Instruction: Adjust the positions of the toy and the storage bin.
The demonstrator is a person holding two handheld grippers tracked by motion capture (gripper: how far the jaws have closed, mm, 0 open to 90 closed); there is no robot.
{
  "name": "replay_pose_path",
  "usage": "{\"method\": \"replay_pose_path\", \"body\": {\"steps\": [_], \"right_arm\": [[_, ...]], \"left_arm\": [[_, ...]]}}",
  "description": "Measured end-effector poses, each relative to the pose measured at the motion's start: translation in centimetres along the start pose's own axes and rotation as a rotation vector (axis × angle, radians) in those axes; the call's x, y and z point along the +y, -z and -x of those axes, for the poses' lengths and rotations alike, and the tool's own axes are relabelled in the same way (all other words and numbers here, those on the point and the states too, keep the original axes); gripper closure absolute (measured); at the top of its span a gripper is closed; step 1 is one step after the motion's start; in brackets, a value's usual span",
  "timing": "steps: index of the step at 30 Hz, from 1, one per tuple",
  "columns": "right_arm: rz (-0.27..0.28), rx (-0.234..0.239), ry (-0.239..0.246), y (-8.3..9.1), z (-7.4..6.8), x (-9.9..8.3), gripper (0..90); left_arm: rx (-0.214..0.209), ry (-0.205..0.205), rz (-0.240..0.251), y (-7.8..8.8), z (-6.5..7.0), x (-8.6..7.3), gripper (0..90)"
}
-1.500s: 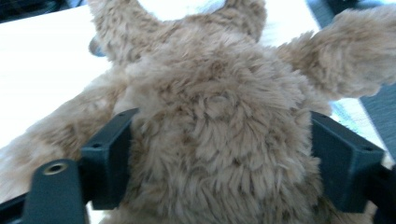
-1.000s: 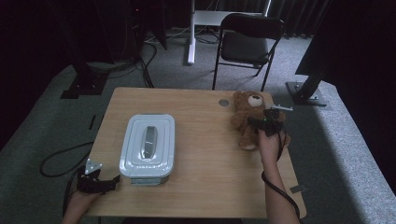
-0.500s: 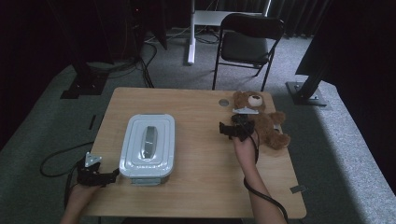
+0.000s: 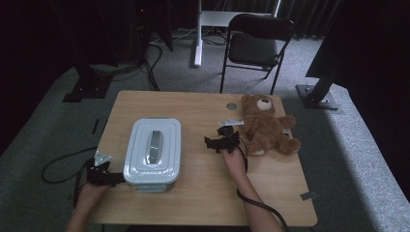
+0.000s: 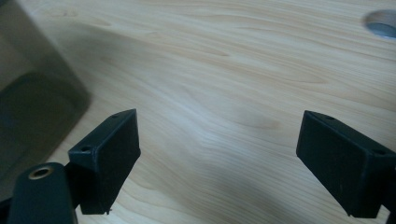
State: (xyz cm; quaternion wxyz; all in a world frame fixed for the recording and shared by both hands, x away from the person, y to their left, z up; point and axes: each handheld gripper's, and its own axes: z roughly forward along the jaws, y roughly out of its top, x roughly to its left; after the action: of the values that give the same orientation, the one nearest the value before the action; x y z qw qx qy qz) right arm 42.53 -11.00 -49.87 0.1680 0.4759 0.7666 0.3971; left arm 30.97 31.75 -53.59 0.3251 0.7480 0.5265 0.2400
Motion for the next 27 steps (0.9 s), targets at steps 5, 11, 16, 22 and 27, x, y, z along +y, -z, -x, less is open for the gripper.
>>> {"method": "replay_pose_path", "body": {"steps": [5,11,16,22,27], "right_arm": [[0.023,0.027,0.059,-0.9,-1.8,-0.3,11.4],[0.076,0.073,0.080,-0.8,-1.8,-0.7,11.4],[0.075,0.076,0.068,-0.6,-1.3,-0.7,11.4],[0.075,0.087,0.050,-0.7,-0.5,-1.0,11.4],[0.068,0.092,0.041,-0.9,0.3,-1.0,11.4]], "left_arm": [[-0.021,-0.012,0.021,0.0,1.0,0.9,2.3],[-0.033,-0.032,0.025,0.2,2.8,1.0,3.0],[-0.065,-0.039,0.027,0.1,4.0,1.5,3.0],[-0.129,-0.067,0.033,-0.1,5.7,2.3,3.0],[-0.150,-0.080,0.045,-0.3,6.7,2.9,3.0]]}}
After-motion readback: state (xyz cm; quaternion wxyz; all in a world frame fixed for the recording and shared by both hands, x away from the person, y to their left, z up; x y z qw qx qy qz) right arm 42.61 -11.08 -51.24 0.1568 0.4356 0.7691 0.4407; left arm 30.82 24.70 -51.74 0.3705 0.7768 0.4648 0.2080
